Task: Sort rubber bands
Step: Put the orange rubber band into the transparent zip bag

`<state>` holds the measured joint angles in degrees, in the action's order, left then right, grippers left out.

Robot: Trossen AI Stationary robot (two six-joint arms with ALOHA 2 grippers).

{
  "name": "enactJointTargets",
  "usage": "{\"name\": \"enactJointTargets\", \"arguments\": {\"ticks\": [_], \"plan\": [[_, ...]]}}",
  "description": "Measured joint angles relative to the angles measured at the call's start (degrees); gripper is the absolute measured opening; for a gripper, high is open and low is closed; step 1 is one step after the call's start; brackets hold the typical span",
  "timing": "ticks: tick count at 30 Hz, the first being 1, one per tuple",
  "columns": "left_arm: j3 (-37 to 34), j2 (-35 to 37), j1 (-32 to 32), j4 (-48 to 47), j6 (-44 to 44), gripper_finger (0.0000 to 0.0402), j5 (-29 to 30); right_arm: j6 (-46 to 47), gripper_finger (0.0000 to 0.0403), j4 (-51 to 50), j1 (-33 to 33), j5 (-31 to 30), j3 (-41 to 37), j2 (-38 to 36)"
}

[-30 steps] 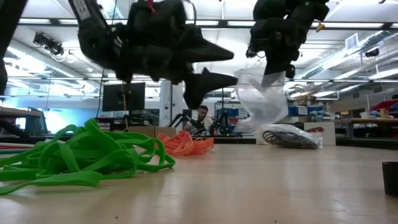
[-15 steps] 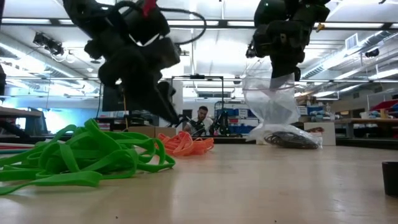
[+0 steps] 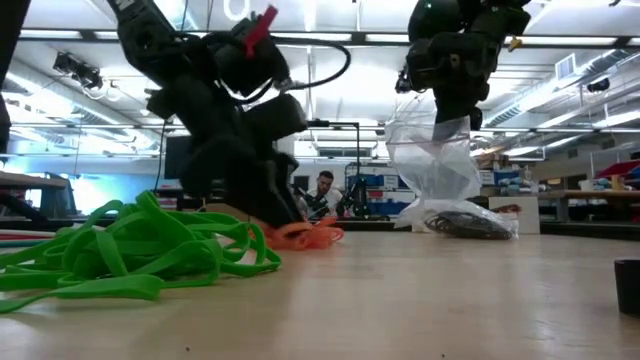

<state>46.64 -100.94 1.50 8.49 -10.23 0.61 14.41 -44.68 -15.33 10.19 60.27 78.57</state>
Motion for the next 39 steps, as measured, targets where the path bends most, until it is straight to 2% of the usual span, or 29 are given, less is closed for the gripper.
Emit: {"name": "enactJointTargets", "arguments": {"ticks": [6,18,22,26,28,34,36,39], "plan": [[2.0,-0.1,0.0,0.2,-1.8,0.0141,4.8,0.0,0.0000,0.0,0.0,-0.1,0.0,0.0],[2.9,-0.7,-0.4,-3.3,-4.9,0.0128,4.6,-0.4,0.0000,0.7,0.1,-0.4,0.0,0.0],[3.0,-0.7,-1.0,-4.6,-6.7,0.0092,1.9,-0.4,0.0000,1.9,0.1,-0.6,0.0,0.0],[3.0,-0.7,-1.0,-7.5,-8.1,0.0023,-0.3,-0.4,0.0000,2.3,0.1,-0.6,0.0,0.0],[3.0,-0.7,-1.0,-8.3,-8.6,0.0009,-0.1,-0.4,0.0000,2.4,0.1,-0.6,0.0,0.0],[4.5,3.0,-1.2,-9.9,-5.8,0.0020,6.0,-0.1,0.0000,2.3,0.3,-0.7,0.0,0.0],[5.2,4.0,-1.3,-11.7,-4.8,0.0049,6.1,-0.1,0.0000,2.3,0.6,-0.7,0.0,0.0],[5.2,4.0,-1.3,-15.4,-4.0,0.0122,6.0,-0.4,0.0000,2.2,0.7,-0.7,0.0,0.0]]}}
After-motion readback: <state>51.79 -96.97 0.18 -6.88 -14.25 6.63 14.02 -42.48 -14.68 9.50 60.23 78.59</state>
